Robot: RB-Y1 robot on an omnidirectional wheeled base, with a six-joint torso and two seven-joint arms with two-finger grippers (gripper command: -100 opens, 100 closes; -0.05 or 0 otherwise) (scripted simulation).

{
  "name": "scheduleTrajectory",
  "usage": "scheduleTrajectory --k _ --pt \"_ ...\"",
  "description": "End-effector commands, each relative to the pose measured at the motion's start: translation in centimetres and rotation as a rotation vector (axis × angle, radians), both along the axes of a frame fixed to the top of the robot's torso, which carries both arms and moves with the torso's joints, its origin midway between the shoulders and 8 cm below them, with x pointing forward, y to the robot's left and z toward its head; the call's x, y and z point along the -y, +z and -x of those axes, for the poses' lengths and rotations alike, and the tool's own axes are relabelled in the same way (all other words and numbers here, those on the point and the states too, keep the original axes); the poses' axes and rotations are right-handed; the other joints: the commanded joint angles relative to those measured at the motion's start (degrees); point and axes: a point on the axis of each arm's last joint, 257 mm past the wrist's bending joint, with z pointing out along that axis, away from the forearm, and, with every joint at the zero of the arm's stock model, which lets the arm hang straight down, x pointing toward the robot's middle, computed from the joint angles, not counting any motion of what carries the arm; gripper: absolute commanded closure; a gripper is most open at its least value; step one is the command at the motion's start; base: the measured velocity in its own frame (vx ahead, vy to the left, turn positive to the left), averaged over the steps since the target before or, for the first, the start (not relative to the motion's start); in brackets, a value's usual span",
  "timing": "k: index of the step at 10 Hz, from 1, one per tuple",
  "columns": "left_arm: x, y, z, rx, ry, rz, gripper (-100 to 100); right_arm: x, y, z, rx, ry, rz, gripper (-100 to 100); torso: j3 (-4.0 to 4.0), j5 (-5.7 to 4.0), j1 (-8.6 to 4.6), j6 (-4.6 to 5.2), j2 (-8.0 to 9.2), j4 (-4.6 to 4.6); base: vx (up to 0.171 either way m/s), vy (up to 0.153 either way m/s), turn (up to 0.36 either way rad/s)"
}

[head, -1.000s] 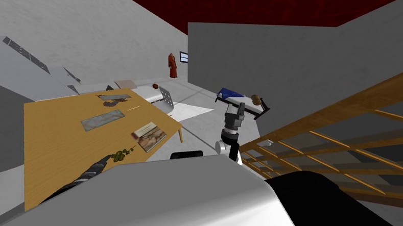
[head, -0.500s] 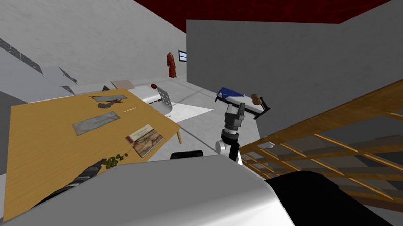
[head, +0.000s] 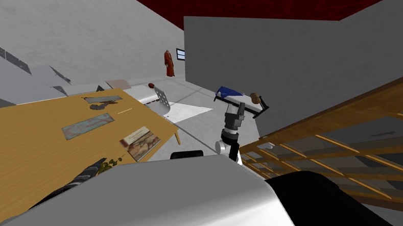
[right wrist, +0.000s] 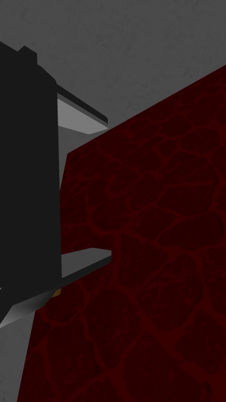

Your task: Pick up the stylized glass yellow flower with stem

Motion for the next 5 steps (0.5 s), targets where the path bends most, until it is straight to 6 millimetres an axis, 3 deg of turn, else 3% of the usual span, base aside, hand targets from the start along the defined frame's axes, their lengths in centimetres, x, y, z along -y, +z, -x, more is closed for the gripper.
scheduleTrajectory --k 1,5 --pt "-0.1 -0.3 -0.6 -0.005 0.014 -0.007 -100 0.0 0.0 0.0 0.0 0.0 0.0 0 0.0 0.0 0.0 0.0 0.0 0.0 -0.109 0.049 -0.1" --pt "0.2 -0.8 -2.6 -0.002 0.047 -0.011 -100 0.0 0.0 0.0 0.0 0.0 0.0 0 0.09 0.03 0.08 -0.05 0.13 0.04 -0.085 0.042 -0.07"
